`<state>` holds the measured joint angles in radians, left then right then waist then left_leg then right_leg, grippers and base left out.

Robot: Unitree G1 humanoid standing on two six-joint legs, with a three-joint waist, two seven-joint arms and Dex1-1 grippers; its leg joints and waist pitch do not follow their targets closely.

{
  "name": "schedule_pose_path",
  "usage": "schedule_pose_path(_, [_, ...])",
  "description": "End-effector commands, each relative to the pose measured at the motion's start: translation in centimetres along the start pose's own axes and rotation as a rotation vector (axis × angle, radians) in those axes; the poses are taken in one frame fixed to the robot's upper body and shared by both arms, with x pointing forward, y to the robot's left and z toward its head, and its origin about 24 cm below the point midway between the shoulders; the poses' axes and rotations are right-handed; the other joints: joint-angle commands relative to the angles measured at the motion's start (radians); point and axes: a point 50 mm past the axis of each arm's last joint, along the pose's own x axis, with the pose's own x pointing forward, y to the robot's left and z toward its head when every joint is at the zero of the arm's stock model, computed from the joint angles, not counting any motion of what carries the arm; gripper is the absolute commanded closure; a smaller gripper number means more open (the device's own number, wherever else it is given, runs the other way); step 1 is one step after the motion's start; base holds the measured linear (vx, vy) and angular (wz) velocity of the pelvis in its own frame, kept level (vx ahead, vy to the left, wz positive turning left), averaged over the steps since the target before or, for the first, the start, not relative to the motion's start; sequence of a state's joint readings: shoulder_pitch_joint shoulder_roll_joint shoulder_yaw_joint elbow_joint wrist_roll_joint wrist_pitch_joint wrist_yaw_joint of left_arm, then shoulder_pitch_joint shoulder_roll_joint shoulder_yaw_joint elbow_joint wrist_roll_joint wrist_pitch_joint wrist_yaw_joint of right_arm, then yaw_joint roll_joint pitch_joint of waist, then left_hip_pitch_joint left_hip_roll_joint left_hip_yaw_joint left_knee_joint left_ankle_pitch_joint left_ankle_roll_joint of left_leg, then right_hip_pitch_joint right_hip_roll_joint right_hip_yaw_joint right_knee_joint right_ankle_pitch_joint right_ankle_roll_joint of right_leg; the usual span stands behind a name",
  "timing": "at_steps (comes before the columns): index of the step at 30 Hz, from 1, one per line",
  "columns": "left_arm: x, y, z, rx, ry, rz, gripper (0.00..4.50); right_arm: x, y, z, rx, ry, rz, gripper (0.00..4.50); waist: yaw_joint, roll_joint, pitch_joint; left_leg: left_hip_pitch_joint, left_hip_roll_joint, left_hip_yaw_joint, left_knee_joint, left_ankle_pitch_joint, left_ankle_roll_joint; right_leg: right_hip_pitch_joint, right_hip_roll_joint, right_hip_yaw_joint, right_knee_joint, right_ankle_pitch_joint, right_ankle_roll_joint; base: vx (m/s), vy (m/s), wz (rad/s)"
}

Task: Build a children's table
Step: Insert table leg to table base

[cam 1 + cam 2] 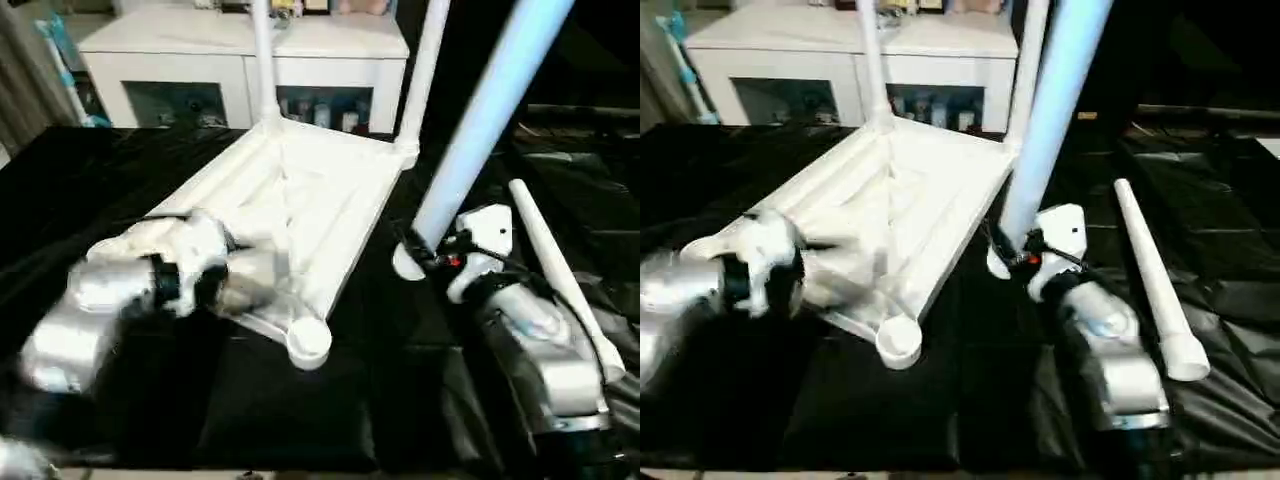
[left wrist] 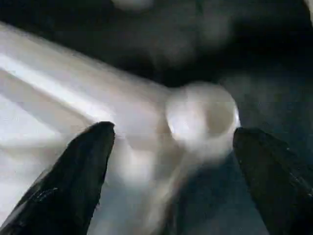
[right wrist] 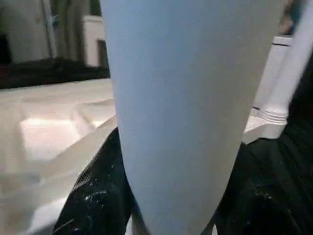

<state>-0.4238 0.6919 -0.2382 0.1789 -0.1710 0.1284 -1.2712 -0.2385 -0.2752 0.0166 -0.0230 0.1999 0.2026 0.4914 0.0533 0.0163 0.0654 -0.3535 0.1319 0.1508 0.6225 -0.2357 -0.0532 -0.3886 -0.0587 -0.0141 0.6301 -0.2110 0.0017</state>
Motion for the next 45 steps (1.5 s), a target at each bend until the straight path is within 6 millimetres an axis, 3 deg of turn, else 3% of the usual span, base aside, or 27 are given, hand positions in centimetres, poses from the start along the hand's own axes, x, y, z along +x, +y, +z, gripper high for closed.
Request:
schedule_pose_path(1, [0.2,0.1,-1.2,0.046,0.14,-0.084,0.17,0.3,0.3,0.4,-0.037,-0.008,0.069,2.62,-0.002,0.008,-0.053,0.011,0.078,-0.031,-0.107,-0.28,-0.021,0.024,-0.087,0.052,-0.092,-0.363,-0.155,0.0,0.0,0.0])
schedule_pose_path(2, [0.2,0.3,-1.4,0.055,0.159,-0.089,0.17,0.3,0.4,0.3,-0.04,-0.005,0.079,2.62,-0.004,0.008,-0.053,0.006,0.077,-0.03,-0.106,-0.264,-0.017,0.029,-0.087,0.051,-0.096,-0.355,-0.162,0.0,0.0,0.0])
schedule_pose_path(3, [0.2,0.3,-1.4,0.055,0.159,-0.089,0.17,0.3,0.4,0.3,-0.04,-0.005,0.079,2.62,-0.001,0.009,-0.057,0.009,0.079,-0.03,-0.104,-0.256,-0.019,0.029,-0.089,0.051,-0.092,-0.337,-0.17,0.0,0.0,0.0])
schedule_pose_path(4, [0.1,0.6,-1.6,0.065,0.182,-0.1,0.33,0.2,0.4,0.3,-0.042,-0.001,0.094,2.62,-0.002,0.01,-0.06,0.004,0.08,-0.029,-0.104,-0.242,-0.012,0.032,-0.089,0.047,-0.087,-0.29,-0.198,0.0,0.0,0.0])
schedule_pose_path(5, [0.2,0.9,-1.7,0.076,0.197,-0.099,0.52,0.2,0.6,0.3,-0.042,0.004,0.113,2.62,0.0,0.02,-0.061,0.005,0.082,-0.029,-0.103,-0.249,-0.014,0.03,-0.09,0.047,-0.084,-0.275,-0.208,0.0,0.0,0.0])
schedule_pose_path(6, [0.3,1.3,-1.8,0.084,0.211,-0.107,0.52,0.2,0.8,0.2,-0.041,0.006,0.129,2.62,0.0,0.022,-0.063,0.008,0.081,-0.027,-0.101,-0.259,-0.016,0.029,-0.088,0.045,-0.083,-0.255,-0.22,0.0,0.0,0.0])
schedule_pose_path(7, [0.3,1.3,-1.8,0.085,0.213,-0.108,0.52,0.2,0.8,0.2,-0.041,0.006,0.13,2.62,-0.002,0.017,-0.063,0.007,0.078,-0.025,-0.1,-0.255,-0.011,0.029,-0.083,0.045,-0.085,-0.24,-0.223,0.0,0.0,0.0])
schedule_pose_path(8, [0.4,1.6,-1.9,0.09,0.221,-0.114,0.72,0.1,0.9,0.2,-0.04,0.006,0.14,2.62,0.002,0.015,-0.07,0.001,0.079,-0.023,-0.095,-0.178,0.001,0.037,-0.084,0.044,-0.072,-0.115,-0.249,0.052,-0.003,0.01])
schedule_pose_path(9, [0.5,1.8,-1.9,0.095,0.221,-0.116,0.72,0.1,1.0,0.1,-0.036,0.006,0.144,2.62,0.003,0.021,-0.074,-0.001,0.079,-0.023,-0.091,-0.145,0.005,0.041,-0.085,0.043,-0.065,-0.065,-0.259,0.057,0.001,-0.02])
schedule_pose_path(10, [0.6,2.0,-2.0,0.105,0.219,-0.129,0.94,0.1,1.3,0.0,-0.033,0.005,0.152,2.62,0.005,0.022,-0.079,-0.004,0.078,-0.022,-0.085,-0.085,0.019,0.044,-0.083,0.04,-0.056,0.035,-0.275,0.057,0.001,-0.02])
schedule_pose_path(12, [0.6,2.2,-2.1,0.103,0.219,-0.142,0.95,0.0,1.4,-0.1,-0.032,0.006,0.157,2.62,0.008,0.022,-0.088,-0.003,0.077,-0.018,-0.075,-0.02,0.047,0.044,-0.081,0.037,-0.044,0.163,-0.3,0.026,0.003,-0.01])
schedule_pose_path(14, [0.6,2.2,-2.2,0.099,0.223,-0.175,1.05,-0.1,1.6,-0.3,-0.045,0.013,0.165,2.62,0.01,0.028,-0.086,-0.007,0.076,-0.017,-0.073,-0.002,0.067,0.043,-0.08,0.034,-0.042,0.205,-0.316,0.0,0.0,0.0])
schedule_pose_path(15, [0.7,2.3,-2.2,0.099,0.221,-0.187,1.33,-0.1,1.7,-0.4,-0.048,0.015,0.167,2.62,0.01,0.025,-0.083,-0.007,0.078,-0.017,-0.076,-0.03,0.068,0.045,-0.084,0.034,-0.046,0.181,-0.319,0.0,0.0,0.0])
schedule_pose_path(19, [0.8,2.4,-2.1,0.106,0.204,-0.204,1.59,-0.2,1.9,-0.5,-0.042,0.015,0.167,2.62,0.01,0.027,-0.074,-0.002,0.085,-0.017,-0.085,-0.133,0.039,0.043,-0.088,0.036,-0.059,0.03,-0.316,0.0,0.0,0.0])
schedule_pose_path(20, [0.8,2.4,-2.1,0.106,0.204,-0.204,1.59,-0.2,1.9,-0.5,-0.042,0.015,0.167,2.62,0.01,0.027,-0.074,-0.002,0.085,-0.017,-0.085,-0.133,0.039,0.043,-0.088,0.036,-0.059,0.03,-0.316,0.0,0.0,0.0])
schedule_pose_path(21, [0.9,2.5,-2.0,0.116,0.2,-0.213,1.73,-0.2,1.9,-0.5,-0.035,0.014,0.166,2.62,0.01,0.027,-0.068,0.001,0.088,-0.017,-0.091,-0.188,0.018,0.039,-0.089,0.038,-0.067,-0.051,-0.307,0.0,0.0,0.0])
schedule_pose_path(23, [1.0,2.5,-2.0,0.121,0.197,-0.224,1.91,-0.2,2.1,-0.6,-0.031,0.014,0.167,2.62,0.009,0.027,-0.067,0.004,0.089,-0.018,-0.095,-0.224,-0.003,0.038,-0.09,0.041,-0.071,-0.115,-0.293,0.0,0.0,0.0])
schedule_pose_path(30, [1.3,2.8,-2.3,0.149,0.209,-0.252,2.5,-0.2,2.7,-0.7,-0.025,0.01,0.178,2.62,0.011,0.03,-0.069,-0.002,0.087,-0.019,-0.094,-0.196,-0.004,0.04,-0.09,0.041,-0.069,-0.081,-0.285,0.0,0.0,0.0])
schedule_pose_path(36, [1.5,2.8,-2.4,0.167,0.232,-0.273,2.94,-0.2,3.0,-0.9,-0.021,0.009,0.178,2.62,0.011,0.042,-0.073,-0.003,0.087,-0.02,-0.09,-0.171,0.005,0.043,-0.09,0.039,-0.062,-0.011,-0.303,0.0,0.0,0.0])
schedule_pose_path(45, [1.6,2.8,-3.0,0.187,0.283,-0.314,3.69,-0.3,3.1,-0.9,-0.021,0.007,0.169,2.62,0.012,0.046,-0.071,-0.003,0.088,-0.02,-0.092,-0.197,0.0,0.044,-0.093,0.04,-0.068,-0.054,-0.3,0.0,0.0,0.0])
